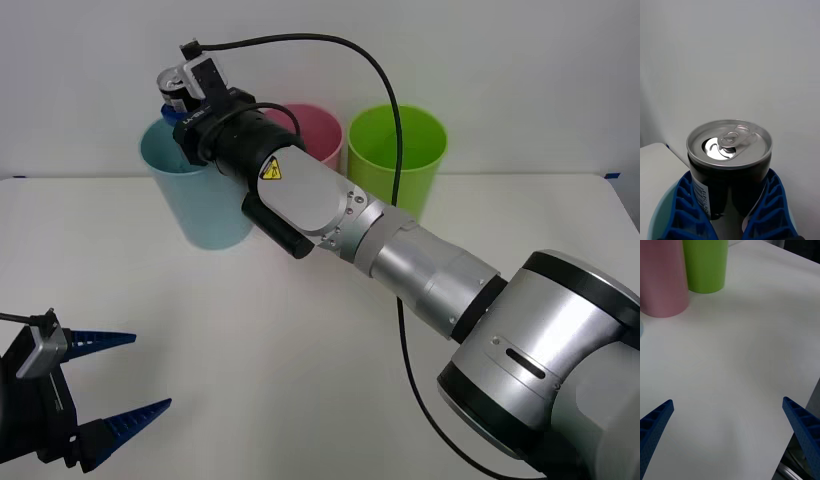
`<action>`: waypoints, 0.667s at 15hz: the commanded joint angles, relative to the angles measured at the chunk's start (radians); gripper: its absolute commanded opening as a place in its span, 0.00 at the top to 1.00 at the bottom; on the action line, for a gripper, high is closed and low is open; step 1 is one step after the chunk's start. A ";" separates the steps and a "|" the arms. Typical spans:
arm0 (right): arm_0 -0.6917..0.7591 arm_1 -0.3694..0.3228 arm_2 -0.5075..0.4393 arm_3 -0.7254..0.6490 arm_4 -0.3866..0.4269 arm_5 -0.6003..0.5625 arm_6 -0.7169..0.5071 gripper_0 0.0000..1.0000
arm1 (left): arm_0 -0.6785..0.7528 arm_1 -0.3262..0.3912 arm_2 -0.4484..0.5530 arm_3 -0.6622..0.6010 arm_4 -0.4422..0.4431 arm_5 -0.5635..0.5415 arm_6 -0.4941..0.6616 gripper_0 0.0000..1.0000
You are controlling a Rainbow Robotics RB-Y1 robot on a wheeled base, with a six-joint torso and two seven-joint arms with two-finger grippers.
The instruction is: Put cans in the blue bin and PET bottles in the pink bin and trash in the green bin.
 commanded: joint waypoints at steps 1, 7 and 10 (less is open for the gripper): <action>0.000 0.000 0.000 0.000 -0.001 0.000 0.000 1.00 | 0.000 0.000 0.000 0.000 0.000 0.000 0.000 0.00; 0.000 0.000 0.000 -0.008 -0.013 0.001 -0.005 0.00 | 0.000 0.000 0.000 0.000 0.000 0.000 0.000 0.00; -0.001 0.000 0.000 -0.009 -0.015 0.001 -0.005 0.00 | 0.000 0.000 0.000 0.000 0.000 0.000 0.000 0.00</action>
